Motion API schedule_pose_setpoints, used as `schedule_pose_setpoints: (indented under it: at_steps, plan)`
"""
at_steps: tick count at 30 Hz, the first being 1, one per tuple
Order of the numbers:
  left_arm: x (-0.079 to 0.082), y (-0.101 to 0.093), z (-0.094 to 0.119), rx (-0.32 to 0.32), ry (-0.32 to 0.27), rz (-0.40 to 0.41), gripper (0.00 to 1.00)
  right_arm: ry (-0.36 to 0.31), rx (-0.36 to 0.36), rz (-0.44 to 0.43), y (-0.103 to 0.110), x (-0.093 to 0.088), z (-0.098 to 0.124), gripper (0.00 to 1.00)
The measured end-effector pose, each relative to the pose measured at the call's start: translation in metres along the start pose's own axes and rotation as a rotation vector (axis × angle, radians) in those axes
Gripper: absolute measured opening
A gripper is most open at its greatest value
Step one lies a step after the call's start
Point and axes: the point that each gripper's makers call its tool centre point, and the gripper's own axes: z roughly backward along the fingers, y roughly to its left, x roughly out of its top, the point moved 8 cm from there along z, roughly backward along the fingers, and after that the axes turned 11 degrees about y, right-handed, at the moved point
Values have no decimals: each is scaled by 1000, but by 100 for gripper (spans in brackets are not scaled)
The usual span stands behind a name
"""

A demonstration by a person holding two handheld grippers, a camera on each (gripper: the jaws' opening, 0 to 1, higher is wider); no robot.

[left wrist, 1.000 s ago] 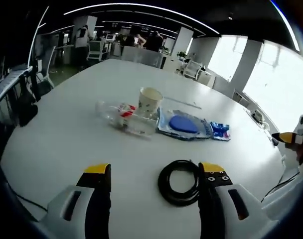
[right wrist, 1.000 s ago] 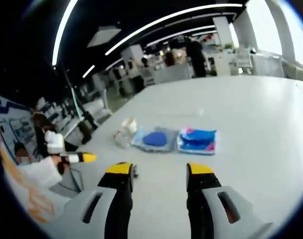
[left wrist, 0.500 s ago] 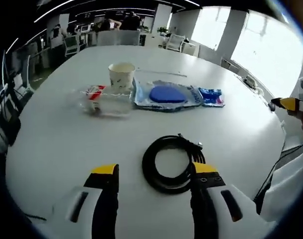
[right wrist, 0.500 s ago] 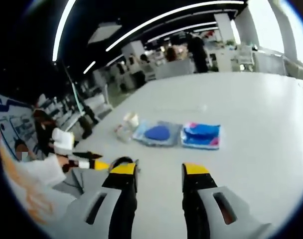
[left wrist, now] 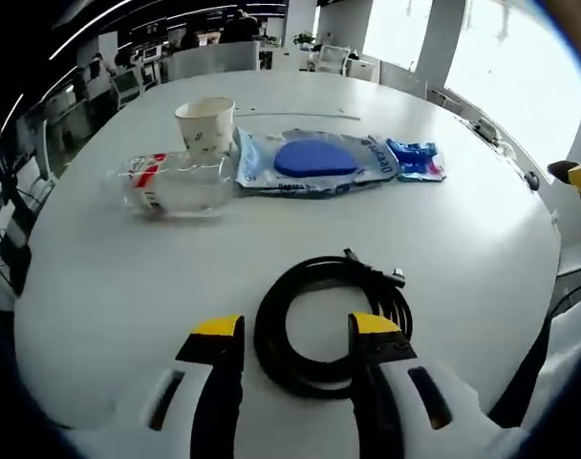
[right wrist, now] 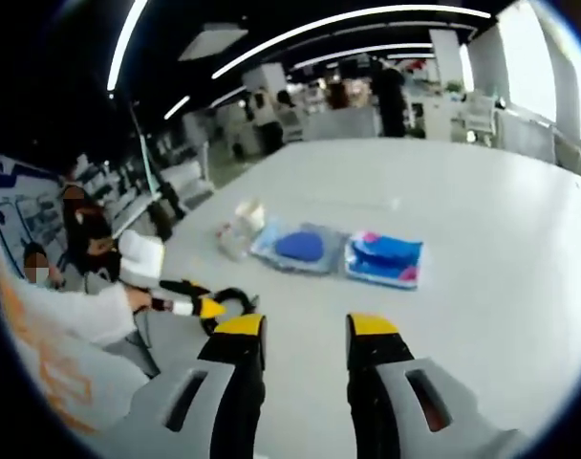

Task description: Arrange the tabletop items into an orderly group along one side of the table until the central work area is clear of visible clutter.

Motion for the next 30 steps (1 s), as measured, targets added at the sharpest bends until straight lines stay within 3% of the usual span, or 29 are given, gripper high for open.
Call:
schedule_pose_setpoints:
  at_steps: [3, 6, 7, 11, 14, 18, 23, 30]
  plan:
    - [-6, -1, -5, 19, 39, -23, 33, 5, 7, 1, 0, 0, -1, 31]
    - [-10, 2, -9, 90, 68, -121, 12, 8, 12, 2, 1, -1, -3, 30]
    - [-10, 1, -8, 106, 46, -168, 11, 10, 14, 1, 2, -1, -5, 30]
    - [-10, -6, -6, 5, 44, -14, 5, 9, 20, 3, 6, -3, -7, 30]
    - [-6, -9, 2, -6, 24, -37, 3, -1, 21, -8, 9, -5, -8, 30]
    - [14, -21, 22, -78, -41, -31, 0, 20, 30, 8, 11, -9, -14, 33]
    - [41, -39, 48, -138, -131, -57, 0, 53, 99, 3, 20, -14, -31, 39]
    - [66, -61, 79, -190, -220, -137, 0, 43, 142, -1, 25, -2, -43, 39]
